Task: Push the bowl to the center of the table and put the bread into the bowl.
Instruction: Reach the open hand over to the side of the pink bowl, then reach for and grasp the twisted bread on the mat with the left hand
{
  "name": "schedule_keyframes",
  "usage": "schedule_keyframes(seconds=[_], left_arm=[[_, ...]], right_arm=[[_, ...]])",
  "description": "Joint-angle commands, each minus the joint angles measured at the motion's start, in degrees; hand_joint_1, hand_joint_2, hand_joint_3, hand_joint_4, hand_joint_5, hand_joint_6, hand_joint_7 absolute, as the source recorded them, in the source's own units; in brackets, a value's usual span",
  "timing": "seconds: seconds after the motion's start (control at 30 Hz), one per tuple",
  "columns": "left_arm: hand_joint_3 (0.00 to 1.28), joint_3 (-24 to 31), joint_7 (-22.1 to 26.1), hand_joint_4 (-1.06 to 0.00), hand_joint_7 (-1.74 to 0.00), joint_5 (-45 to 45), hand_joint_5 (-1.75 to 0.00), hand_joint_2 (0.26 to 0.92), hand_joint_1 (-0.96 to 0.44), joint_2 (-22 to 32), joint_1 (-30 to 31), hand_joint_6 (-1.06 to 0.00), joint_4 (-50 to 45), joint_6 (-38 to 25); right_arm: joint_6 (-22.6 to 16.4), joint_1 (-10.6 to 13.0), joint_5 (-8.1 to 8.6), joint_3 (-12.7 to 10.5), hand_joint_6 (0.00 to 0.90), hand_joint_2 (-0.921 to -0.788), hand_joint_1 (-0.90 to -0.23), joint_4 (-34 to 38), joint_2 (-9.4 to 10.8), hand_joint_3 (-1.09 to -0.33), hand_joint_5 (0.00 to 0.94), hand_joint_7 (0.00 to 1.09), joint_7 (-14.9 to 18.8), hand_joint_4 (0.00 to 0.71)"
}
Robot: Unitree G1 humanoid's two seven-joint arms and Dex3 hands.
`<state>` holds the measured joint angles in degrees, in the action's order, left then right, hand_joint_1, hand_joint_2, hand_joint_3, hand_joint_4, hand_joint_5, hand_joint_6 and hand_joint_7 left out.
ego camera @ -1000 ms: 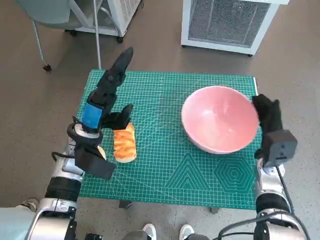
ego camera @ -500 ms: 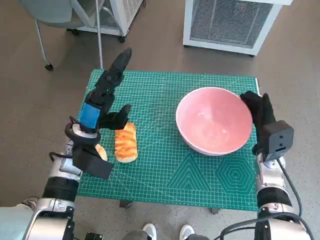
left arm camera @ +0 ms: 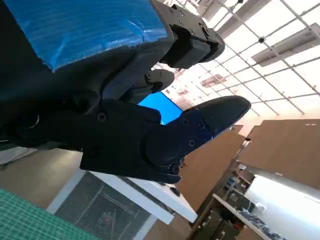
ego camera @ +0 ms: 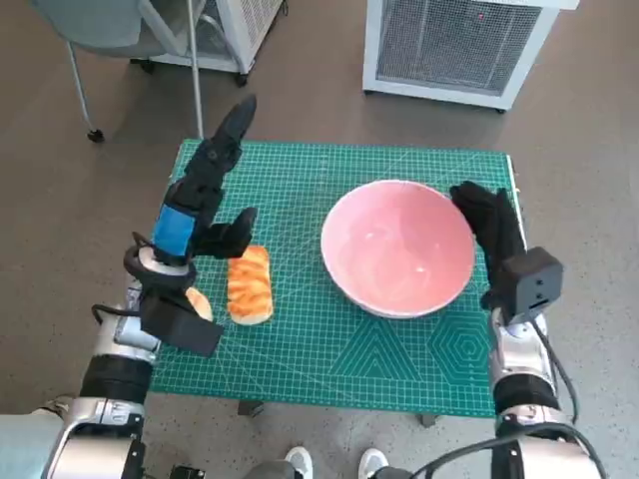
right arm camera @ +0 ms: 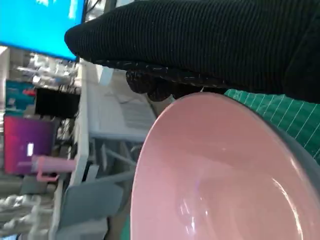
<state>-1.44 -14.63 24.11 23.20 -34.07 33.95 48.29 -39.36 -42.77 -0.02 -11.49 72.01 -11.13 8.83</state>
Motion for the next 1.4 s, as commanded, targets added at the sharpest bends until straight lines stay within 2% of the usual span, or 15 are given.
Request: schedule_keyframes(seconds=[0.03, 0.33, 0.53, 0.67, 0.83, 1.0, 1.2, 1.4], left_arm=[[0.66, 0.16, 0.41, -0.17, 0.00, -0.65, 0.00, 0.921, -0.69, 0.29, 0.74, -0.25, -0.68, -0.50], [0.66, 0.35, 0.80, -0.17, 0.00, -0.83, 0.00, 0.921, -0.69, 0.57, 0.71, -0.25, -0.86, -0.73], [0.67, 0.45, 0.88, -0.17, 0.00, -1.11, 0.00, 0.921, -0.69, 0.53, 0.86, -0.25, -0.99, -0.36], [0.66, 0.51, 0.82, -0.17, 0.00, -1.12, 0.00, 0.921, -0.69, 0.44, 1.10, -0.25, -1.13, -0.28], [0.66, 0.62, 0.49, -0.17, 0.00, -0.75, 0.00, 0.921, -0.69, 0.49, 1.71, -0.25, -1.76, -0.44], [0.66, 0.99, 0.45, -0.17, 0.00, -0.58, 0.00, 0.921, -0.69, 0.96, 2.35, -0.25, -2.49, -0.79], [0.67, 1.25, 0.79, -0.17, 0.00, -0.65, 0.00, 0.921, -0.69, 1.64, 2.72, -0.25, -3.00, -0.96], [0.67, 1.22, 1.35, -0.17, 0.00, -0.94, 0.00, 0.921, -0.70, 2.29, 2.30, -0.25, -2.85, -0.43]], right_arm=[[0.38, 0.54, 0.48, -0.02, 0.049, -0.921, -0.631, 0.42, 1.90, -0.806, 0.016, 0.48, -0.87, 0.233], [1.67, -1.01, 1.95, -1.40, 0.061, -0.921, -0.661, 0.97, 4.68, -0.783, 0.016, 0.48, -0.88, 0.244], [2.80, -2.27, 2.18, -1.89, 0.068, -0.921, -0.668, 1.36, 5.71, -0.778, 0.017, 0.47, -1.46, 0.252], [3.20, -2.89, 2.21, -1.96, 0.071, -0.921, -0.659, 1.39, 5.64, -0.780, 0.015, 0.47, -2.01, 0.251], [2.44, -3.24, 2.65, -2.37, 0.072, -0.921, -0.643, 0.70, 4.29, -0.798, 0.008, 0.47, -1.96, 0.242], [-0.44, -3.40, 2.82, -2.58, 0.070, -0.921, -0.634, -1.89, 3.05, -0.809, 0.005, 0.46, -2.70, 0.238], [-7.24, -2.08, 1.29, -1.20, 0.071, -0.921, -0.635, -7.87, 2.63, -0.815, 0.006, 0.47, -4.79, 0.242], [-14.12, -0.47, 1.48, 0.61, 0.044, -0.921, -0.651, -14.70, 2.68, -0.815, 0.005, 0.52, -2.83, 0.246]])
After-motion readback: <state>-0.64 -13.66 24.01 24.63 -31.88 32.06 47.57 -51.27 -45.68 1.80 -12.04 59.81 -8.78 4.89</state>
